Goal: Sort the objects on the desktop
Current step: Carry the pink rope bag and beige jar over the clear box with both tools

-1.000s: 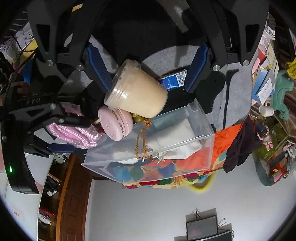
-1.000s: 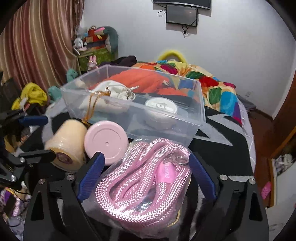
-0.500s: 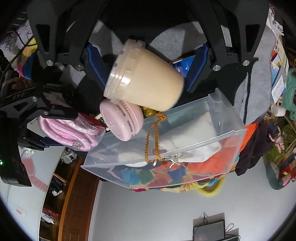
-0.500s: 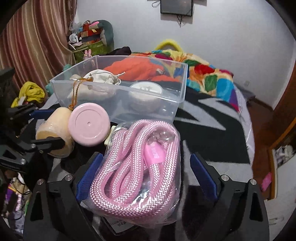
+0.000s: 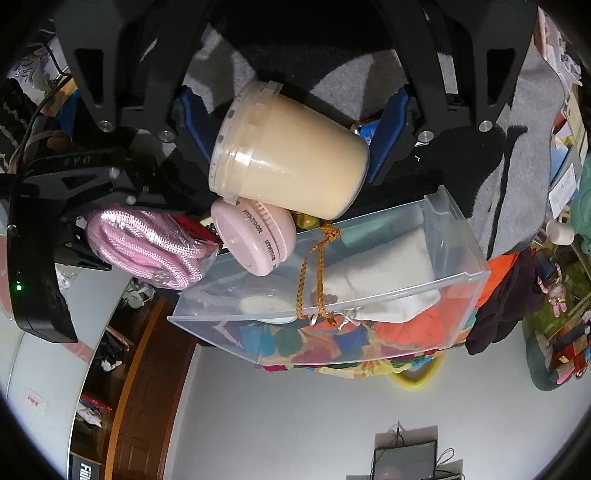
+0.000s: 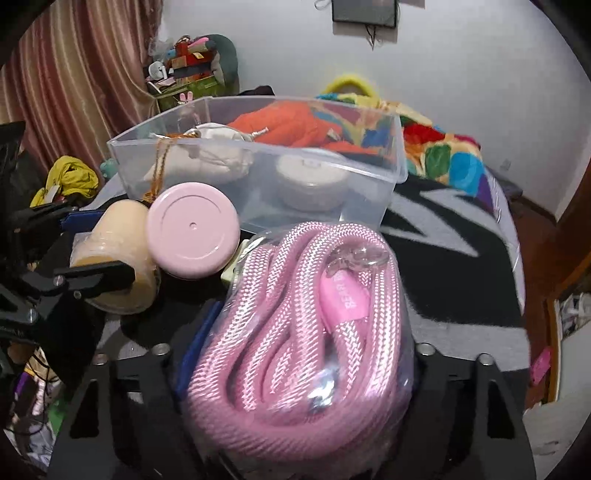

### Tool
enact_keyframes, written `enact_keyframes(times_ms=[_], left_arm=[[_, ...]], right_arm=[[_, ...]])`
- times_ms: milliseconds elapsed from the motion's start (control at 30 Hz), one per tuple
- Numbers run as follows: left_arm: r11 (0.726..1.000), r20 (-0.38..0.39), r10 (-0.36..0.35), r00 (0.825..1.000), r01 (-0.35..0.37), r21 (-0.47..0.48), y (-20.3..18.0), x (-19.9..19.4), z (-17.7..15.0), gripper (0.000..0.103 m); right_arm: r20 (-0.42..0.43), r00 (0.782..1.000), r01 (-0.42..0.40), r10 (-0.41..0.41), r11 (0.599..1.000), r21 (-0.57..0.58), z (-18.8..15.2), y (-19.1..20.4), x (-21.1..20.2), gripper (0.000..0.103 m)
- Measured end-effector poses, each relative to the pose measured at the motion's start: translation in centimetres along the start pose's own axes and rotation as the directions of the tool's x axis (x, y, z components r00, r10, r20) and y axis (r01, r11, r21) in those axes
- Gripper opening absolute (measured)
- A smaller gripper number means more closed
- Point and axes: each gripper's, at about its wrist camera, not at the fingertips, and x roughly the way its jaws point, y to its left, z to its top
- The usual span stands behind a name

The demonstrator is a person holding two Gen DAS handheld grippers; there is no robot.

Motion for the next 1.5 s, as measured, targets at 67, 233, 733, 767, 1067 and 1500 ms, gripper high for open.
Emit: enact_keyframes(times_ms=[67,233,733,767,1067,1500], left_arm=[[1.000,0.004,-0.007,1.000,0.007,-0.015,0.4,-0.2,-0.1,0.074],[0.999,0.028,0.016,0.999,-0.015,-0.050,0.6,-1.2,-0.6,0.073],[0.988,0.160,0.102,0.982,-0.082,-0.129,2.0,-5.9,0.3,0.073],[0.987,0.168,0.105,0.980,-0.082,-0.140,2.3,-6.0,0.4,0.073],[0.980,0.219,0.156,0.963,-0.123,-0.157,3.4,-7.7,2.1,0.071],[0.980,0.226,0.129,0.965,-0.088,-0.181,5.3,-7.5,4.8,0.065]], right_arm=[[0.006,1.000,-0.012,0.012,1.000,0.006,0.0,-0.4,-0.5,0.065],[0.029,0.999,-0.039,0.037,0.998,0.052,0.0,-1.5,-1.5,0.063],[0.092,0.988,-0.134,0.126,0.988,0.082,1.2,-1.1,-3.6,0.054],[0.097,0.987,-0.134,0.127,0.988,0.075,1.3,-1.0,-3.8,0.054],[0.181,0.976,-0.135,0.120,0.988,0.070,3.0,-1.1,-5.9,0.054],[0.233,0.962,-0.169,0.141,0.980,0.105,6.2,-2.3,-5.9,0.054]])
